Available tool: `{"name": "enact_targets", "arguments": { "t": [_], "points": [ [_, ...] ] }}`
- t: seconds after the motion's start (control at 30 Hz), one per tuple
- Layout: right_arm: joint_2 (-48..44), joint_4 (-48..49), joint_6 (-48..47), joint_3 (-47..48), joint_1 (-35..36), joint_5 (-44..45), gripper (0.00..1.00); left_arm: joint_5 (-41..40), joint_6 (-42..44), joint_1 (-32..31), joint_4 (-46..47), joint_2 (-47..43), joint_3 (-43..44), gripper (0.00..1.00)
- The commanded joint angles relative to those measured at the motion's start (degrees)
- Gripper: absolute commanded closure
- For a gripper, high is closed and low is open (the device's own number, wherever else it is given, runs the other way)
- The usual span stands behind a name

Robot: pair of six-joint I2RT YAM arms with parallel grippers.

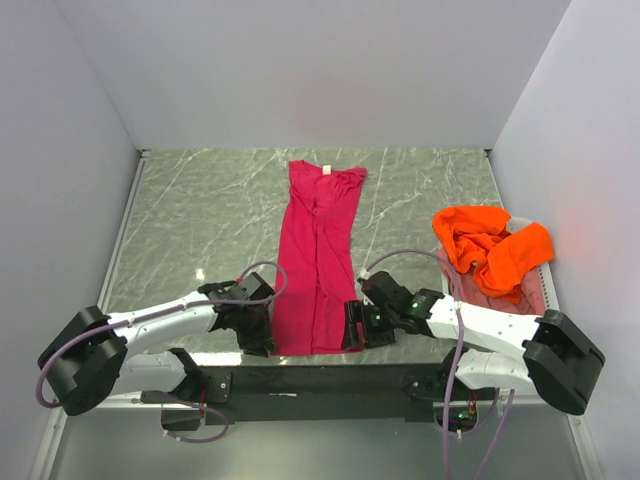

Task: Fold and stack the t-shirts
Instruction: Fold the tshirt

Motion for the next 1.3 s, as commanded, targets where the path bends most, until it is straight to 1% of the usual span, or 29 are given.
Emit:
{"name": "enact_targets", "arguments": {
  "t": [0.0,0.03,0.07,0.1,0.13,0.17,0.2,0.23,0.27,0.4,0.5,0.6,0.63,0.7,0.77,0.9,0.93,1.0,1.03,1.1,1.13,1.2,1.27],
  "points": [
    [1.85,4.31,1.64,-0.59,0.56,2.47,0.25,-1.86,0.44,-0.32,1.28,1.71,0.01,0.68],
    [2.37,4.31,1.73,-0.42,0.56,2.56,0.34,-2.04,0.53,-0.32,1.19,2.15,0.10,0.71],
    [3.25,3.79,1.91,-0.15,1.09,2.74,0.39,-1.87,0.62,-0.32,1.45,2.33,0.27,0.77],
    [3.43,3.35,2.26,0.02,1.53,3.00,0.48,-1.69,0.88,-0.32,1.98,2.50,0.28,0.82],
    [3.43,2.48,2.61,0.02,2.14,4.13,0.66,-1.43,0.97,-0.41,2.24,2.59,0.28,0.92],
    [3.17,2.12,3.13,-0.32,3.28,4.32,0.74,-1.16,0.97,-0.50,2.24,2.59,0.36,0.99],
    [2.91,1.77,4.44,-0.59,3.98,4.15,0.89,-1.16,0.71,-0.67,2.07,2.59,0.45,0.99],
    [2.12,1.33,5.33,-0.94,4.60,3.71,0.96,-1.34,0.36,-1.20,0.50,2.07,0.63,0.99],
    [1.59,1.41,6.38,-1.90,5.39,3.45,1.00,-1.51,0.01,-1.64,-0.21,1.54,0.63,0.99],
    [-1.57,4.04,12.17,-4.54,9.17,1.95,1.00,-0.38,-2.36,-3.40,-0.75,-3.28,-0.60,0.99],
    [-3.50,4.75,12.81,-3.85,10.05,2.82,1.00,-1.07,-2.55,-3.58,-1.18,-6.89,-0.43,0.99],
    [-4.39,0.19,11.14,-0.25,10.06,7.21,1.00,-3.35,-0.97,-3.58,-2.85,-8.04,2.99,0.99],
    [-4.13,-2.69,10.70,0.98,9.88,8.53,1.00,-3.71,-0.36,-3.58,-2.77,-8.04,5.00,0.99],
    [-3.60,-5.08,9.29,4.85,9.35,12.56,1.00,-5.11,1.32,-3.58,-3.03,-7.08,7.03,0.99],
    [-3.16,-6.67,8.41,7.40,8.21,13.46,1.00,-6.70,2.37,-3.58,-3.90,-6.20,9.41,0.99],
    [-4.12,-5.18,7.36,7.84,5.14,12.59,1.00,-10.12,4.22,-3.40,-3.91,-5.06,12.48,0.99],
    [-4.21,-5.44,6.75,8.63,4.09,12.50,1.00,-10.74,4.83,-2.70,-4.26,-4.71,14.84,0.99],
    [-4.30,-5.88,4.73,9.69,0.93,12.93,1.00,-14.95,6.33,-1.65,-5.05,-3.22,18.45,0.99],
    [-4.56,-5.88,3.59,11.00,-0.22,13.54,1.00,-16.35,6.85,-0.08,-4.44,-2.77,19.25,0.99],
    [-4.22,-5.36,0.60,12.50,-4.16,14.17,1.00,-18.39,8.26,2.30,-2.25,-0.76,20.83,0.99],
    [-3.69,-4.40,-1.15,14.07,-5.66,13.47,1.00,-18.56,8.70,4.75,0.29,0.04,21.54,1.00],
    [-1.59,-2.99,-2.83,15.84,-7.95,12.85,1.00,-18.39,9.41,6.52,2.85,2.66,23.73,0.99],
    [0.35,-0.88,-5.55,18.38,-8.84,12.58,1.00,-18.65,10.11,8.20,7.58,4.34,24.79,1.00]
  ]
}}
